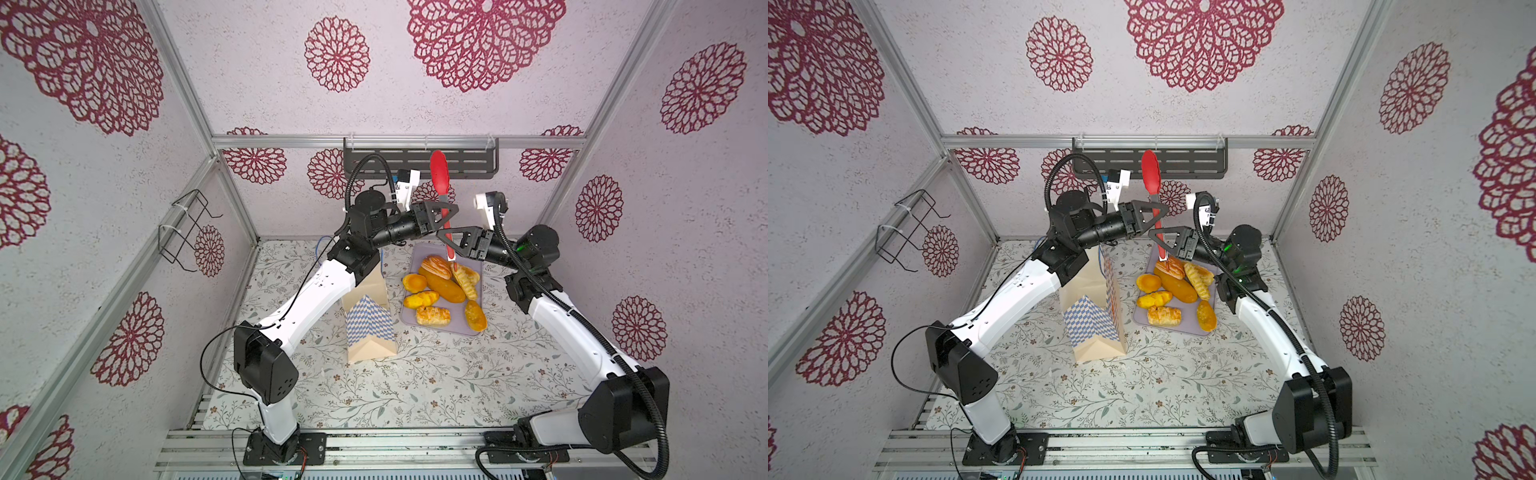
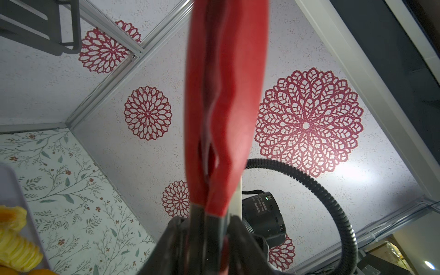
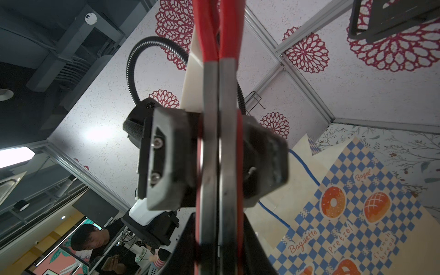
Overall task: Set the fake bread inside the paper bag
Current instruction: 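Grasp the tongs' red tips with the left gripper while the right gripper holds the handle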
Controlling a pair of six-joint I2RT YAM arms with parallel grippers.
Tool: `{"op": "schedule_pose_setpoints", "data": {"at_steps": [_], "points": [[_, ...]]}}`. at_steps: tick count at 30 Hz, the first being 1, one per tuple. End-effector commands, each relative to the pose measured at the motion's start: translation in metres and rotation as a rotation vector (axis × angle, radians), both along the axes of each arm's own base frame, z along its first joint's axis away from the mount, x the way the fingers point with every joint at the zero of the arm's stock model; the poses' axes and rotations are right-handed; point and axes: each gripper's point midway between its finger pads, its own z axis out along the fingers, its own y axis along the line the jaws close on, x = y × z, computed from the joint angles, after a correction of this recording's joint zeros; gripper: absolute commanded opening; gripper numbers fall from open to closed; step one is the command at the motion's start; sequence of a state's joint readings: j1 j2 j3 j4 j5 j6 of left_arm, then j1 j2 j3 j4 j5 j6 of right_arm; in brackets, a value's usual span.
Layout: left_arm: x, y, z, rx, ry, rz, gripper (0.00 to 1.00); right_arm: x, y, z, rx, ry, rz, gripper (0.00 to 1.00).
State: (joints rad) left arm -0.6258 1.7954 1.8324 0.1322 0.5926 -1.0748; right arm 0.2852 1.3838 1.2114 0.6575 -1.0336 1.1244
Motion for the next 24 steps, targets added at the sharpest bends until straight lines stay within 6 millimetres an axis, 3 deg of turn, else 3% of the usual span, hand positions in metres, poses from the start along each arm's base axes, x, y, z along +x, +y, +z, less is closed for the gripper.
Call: {"op": "schedule_pose_setpoints", "data": {"at_steps": [1,4,9,13,15,19,24], "points": [[-0.013,0.014,0.025,-0.032,-0.047,0.009,0.68,-0.015,-0.001,0.023,0.02,-0.105,0.025,0.19],[-0.016,0.018,0.025,-0.032,-0.061,0.001,0.77,-0.021,-0.001,0.029,0.047,-0.102,0.057,0.17],[-0.026,0.028,0.03,-0.073,-0.091,-0.05,0.78,-0.026,-0.003,0.037,0.095,-0.07,0.107,0.17],[-0.034,0.024,0.032,-0.073,-0.114,-0.104,0.66,-0.033,-0.005,0.048,0.167,-0.047,0.174,0.17],[-0.035,0.025,0.035,-0.081,-0.131,-0.117,0.66,-0.034,-0.006,0.052,0.196,-0.033,0.207,0.17],[-0.03,0.027,0.036,-0.09,-0.131,-0.125,0.72,-0.034,-0.005,0.053,0.22,-0.013,0.244,0.17],[-0.019,0.024,0.032,-0.082,-0.117,-0.122,0.72,-0.029,-0.002,0.044,0.182,0.004,0.218,0.16]]}}
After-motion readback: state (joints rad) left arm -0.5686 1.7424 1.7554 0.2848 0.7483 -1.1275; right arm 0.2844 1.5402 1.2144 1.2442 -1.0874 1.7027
